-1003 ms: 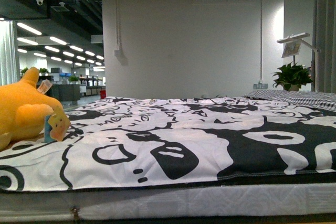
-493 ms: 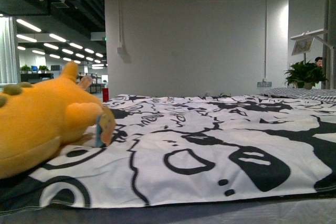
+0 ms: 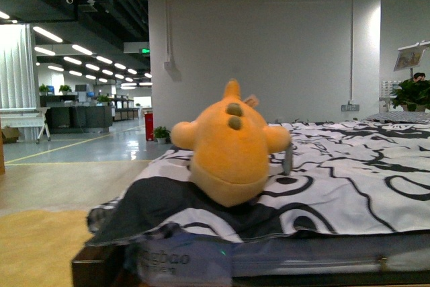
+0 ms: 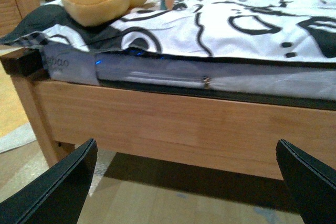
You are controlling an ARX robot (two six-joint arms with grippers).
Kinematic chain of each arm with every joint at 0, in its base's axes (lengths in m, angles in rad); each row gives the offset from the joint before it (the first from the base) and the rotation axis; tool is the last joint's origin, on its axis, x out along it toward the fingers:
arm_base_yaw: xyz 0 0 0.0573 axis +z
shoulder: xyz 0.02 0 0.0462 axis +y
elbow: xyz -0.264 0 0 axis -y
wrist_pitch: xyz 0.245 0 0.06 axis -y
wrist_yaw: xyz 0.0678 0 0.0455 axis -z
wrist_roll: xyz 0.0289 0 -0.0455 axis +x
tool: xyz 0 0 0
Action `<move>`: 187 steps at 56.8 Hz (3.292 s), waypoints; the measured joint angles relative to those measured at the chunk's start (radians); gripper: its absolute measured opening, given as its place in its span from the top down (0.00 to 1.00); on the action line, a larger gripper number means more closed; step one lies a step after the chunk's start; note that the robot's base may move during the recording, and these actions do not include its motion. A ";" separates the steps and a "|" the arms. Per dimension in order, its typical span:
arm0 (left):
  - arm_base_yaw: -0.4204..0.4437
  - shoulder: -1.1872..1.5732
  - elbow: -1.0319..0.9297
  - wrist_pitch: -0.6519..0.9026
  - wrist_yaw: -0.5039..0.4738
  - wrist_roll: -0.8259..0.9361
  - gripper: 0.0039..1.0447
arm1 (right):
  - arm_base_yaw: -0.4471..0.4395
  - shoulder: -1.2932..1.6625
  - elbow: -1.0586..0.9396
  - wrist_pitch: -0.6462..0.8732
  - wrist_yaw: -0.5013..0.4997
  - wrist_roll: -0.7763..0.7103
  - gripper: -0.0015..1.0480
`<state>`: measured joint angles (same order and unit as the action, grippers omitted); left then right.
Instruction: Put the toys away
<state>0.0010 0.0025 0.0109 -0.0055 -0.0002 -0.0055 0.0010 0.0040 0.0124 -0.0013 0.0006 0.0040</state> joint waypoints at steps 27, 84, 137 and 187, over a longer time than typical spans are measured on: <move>-0.002 -0.002 0.000 0.000 0.000 0.001 0.05 | 0.000 0.002 0.000 0.000 -0.004 0.000 0.00; -0.002 -0.002 0.000 0.000 0.000 0.001 0.05 | -0.100 1.237 0.882 0.333 -0.089 0.209 0.00; -0.002 -0.002 0.000 0.000 0.000 0.001 0.05 | 0.018 1.639 1.052 0.380 0.246 0.118 0.00; -0.002 -0.002 0.000 0.000 0.000 0.001 0.05 | -0.008 1.201 0.979 0.344 -0.023 0.241 0.84</move>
<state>-0.0006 0.0006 0.0105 -0.0055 -0.0006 -0.0044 -0.0067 1.2049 0.9913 0.3431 -0.0227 0.2455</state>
